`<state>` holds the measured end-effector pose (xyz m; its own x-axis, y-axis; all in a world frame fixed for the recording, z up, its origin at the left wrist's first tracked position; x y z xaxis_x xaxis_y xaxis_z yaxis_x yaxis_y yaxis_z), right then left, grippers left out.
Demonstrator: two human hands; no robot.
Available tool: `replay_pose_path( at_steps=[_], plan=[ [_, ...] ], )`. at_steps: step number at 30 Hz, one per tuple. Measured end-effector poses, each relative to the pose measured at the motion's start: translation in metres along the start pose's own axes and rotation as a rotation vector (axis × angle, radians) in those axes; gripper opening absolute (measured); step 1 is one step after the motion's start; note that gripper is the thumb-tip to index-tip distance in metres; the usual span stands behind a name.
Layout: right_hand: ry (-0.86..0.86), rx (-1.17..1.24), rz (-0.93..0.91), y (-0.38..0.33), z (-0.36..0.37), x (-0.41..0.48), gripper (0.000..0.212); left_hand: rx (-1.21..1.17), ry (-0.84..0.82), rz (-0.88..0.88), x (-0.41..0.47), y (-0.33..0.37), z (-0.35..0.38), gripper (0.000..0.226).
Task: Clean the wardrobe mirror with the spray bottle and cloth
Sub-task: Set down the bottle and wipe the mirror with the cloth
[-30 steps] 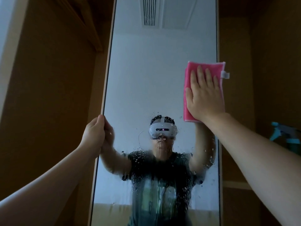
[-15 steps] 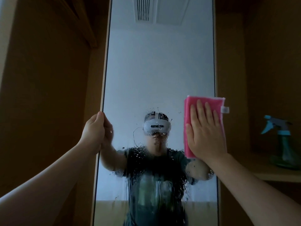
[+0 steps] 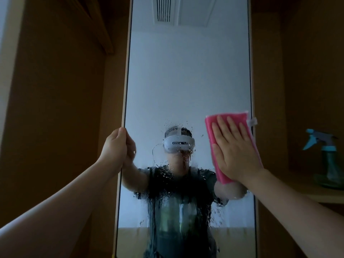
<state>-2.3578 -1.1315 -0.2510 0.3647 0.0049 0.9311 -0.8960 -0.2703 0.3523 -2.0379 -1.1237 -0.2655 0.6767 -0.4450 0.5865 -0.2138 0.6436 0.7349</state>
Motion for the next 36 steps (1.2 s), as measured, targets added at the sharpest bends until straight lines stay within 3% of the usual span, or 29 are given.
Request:
replay_pose_path(
  at_steps=[6,12,16,36],
  plan=[
    [-0.023,-0.042,-0.031,0.005,-0.003,0.062,0.062,-0.004,-0.024,0.005,0.002,-0.002,0.002,0.040],
    [0.026,-0.049,0.071,0.020,-0.010,0.128,0.062,0.026,-0.005,0.008,-0.003,0.001,0.000,0.040],
    [0.050,-0.045,0.102,0.026,-0.011,0.150,0.059,0.029,0.084,0.112,-0.009,0.017,-0.006,0.044],
    [0.070,-0.018,-0.072,-0.034,-0.002,0.062,0.060,0.052,0.013,0.020,-0.001,0.001,0.002,0.038]
  ],
)
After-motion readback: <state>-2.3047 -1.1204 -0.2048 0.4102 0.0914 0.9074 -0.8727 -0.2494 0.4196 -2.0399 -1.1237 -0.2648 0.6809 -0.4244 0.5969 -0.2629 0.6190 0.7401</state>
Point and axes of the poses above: each hand's wrist, its own x-axis towards the middle knuckle, its own z-axis out of the palm, y = z × x, the point moved 10 cm from there along x, towards the middle knuckle, and after that the axes turned 13 degrees about y, right-handed, at the moved point
